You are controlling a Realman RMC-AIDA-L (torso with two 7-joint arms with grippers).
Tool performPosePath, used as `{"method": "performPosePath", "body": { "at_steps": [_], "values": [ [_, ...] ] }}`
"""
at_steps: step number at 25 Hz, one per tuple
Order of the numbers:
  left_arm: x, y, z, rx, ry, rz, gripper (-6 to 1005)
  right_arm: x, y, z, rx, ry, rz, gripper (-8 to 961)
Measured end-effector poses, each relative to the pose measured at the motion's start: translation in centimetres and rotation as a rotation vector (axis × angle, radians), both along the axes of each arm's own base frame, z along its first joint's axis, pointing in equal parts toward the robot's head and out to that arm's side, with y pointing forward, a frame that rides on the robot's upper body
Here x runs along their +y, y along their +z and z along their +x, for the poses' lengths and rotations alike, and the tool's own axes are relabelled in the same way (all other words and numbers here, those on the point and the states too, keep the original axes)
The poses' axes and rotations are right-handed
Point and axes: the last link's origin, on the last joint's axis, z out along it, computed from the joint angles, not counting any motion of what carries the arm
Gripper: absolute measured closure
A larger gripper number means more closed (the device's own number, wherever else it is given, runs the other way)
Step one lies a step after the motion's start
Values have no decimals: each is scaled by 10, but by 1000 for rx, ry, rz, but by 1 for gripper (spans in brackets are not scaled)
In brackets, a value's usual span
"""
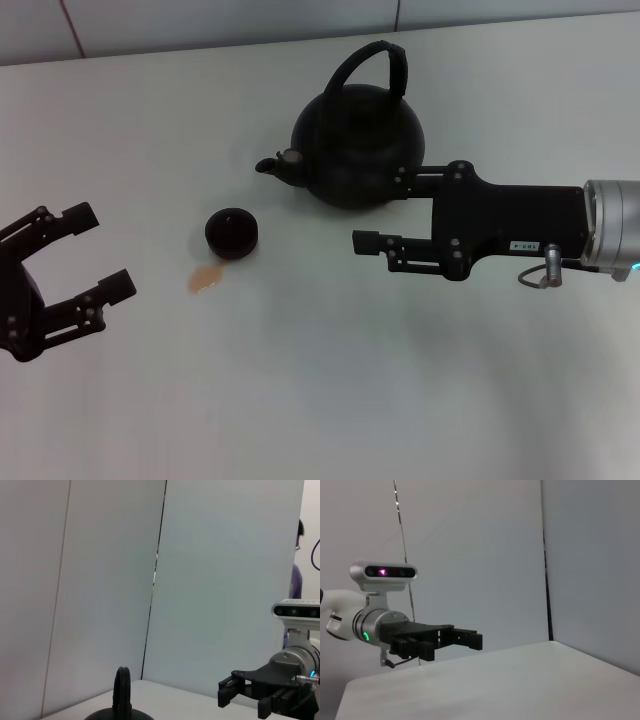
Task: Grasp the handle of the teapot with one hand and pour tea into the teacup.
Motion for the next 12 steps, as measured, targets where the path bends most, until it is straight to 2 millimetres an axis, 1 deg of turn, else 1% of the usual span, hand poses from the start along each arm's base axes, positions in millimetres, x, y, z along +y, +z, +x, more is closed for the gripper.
{"method": "performPosePath", "body": {
  "at_steps": [5,12],
  "values": [
    [2,1,1,0,-3,3,139,0,0,-1,3,0,-1,369],
    [3,1,1,2,-4,-1,139,6,-1,0,0,-49,-1,369]
  ]
}}
